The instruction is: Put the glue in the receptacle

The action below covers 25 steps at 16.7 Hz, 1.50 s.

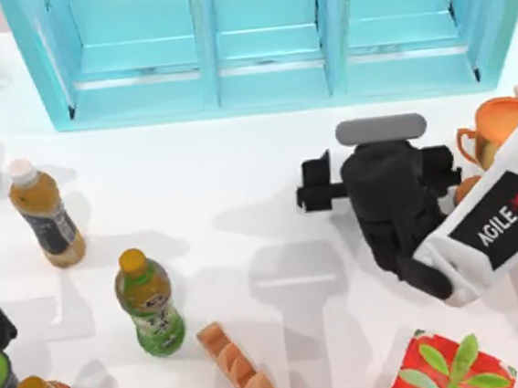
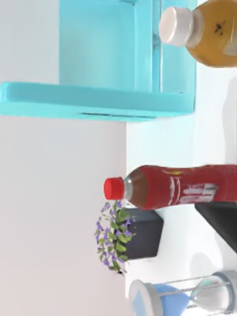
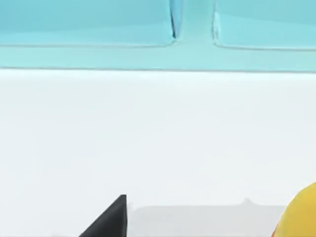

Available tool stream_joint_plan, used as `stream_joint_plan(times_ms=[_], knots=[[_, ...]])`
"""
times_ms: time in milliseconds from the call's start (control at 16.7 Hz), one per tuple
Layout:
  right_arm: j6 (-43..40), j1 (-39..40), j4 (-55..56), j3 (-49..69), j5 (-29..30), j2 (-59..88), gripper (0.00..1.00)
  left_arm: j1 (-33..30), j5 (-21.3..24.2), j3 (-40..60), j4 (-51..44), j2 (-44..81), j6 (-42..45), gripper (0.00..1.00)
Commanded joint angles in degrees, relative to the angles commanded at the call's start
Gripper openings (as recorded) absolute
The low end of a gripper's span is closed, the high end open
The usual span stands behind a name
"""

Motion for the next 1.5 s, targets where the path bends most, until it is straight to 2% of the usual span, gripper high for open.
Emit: stream_joint_plan(times_ms=[600, 1200, 1500], knots=[[0.00, 0.00, 0.00, 0.00, 0.00, 0.00, 0.02, 0.00, 0.00, 0.00, 0.00, 0.00, 0.00, 1.00], [0.19, 0.25, 0.01, 0.10, 0.02, -0.17, 0.00, 0.00, 0.00, 0.00, 0.00, 0.00, 0.00, 1.00], [3.88, 3.77, -3.08, 5.30, 1.72, -9.12, 0.00, 0.00, 0.00, 0.00, 0.00, 0.00, 0.00, 1.00]])
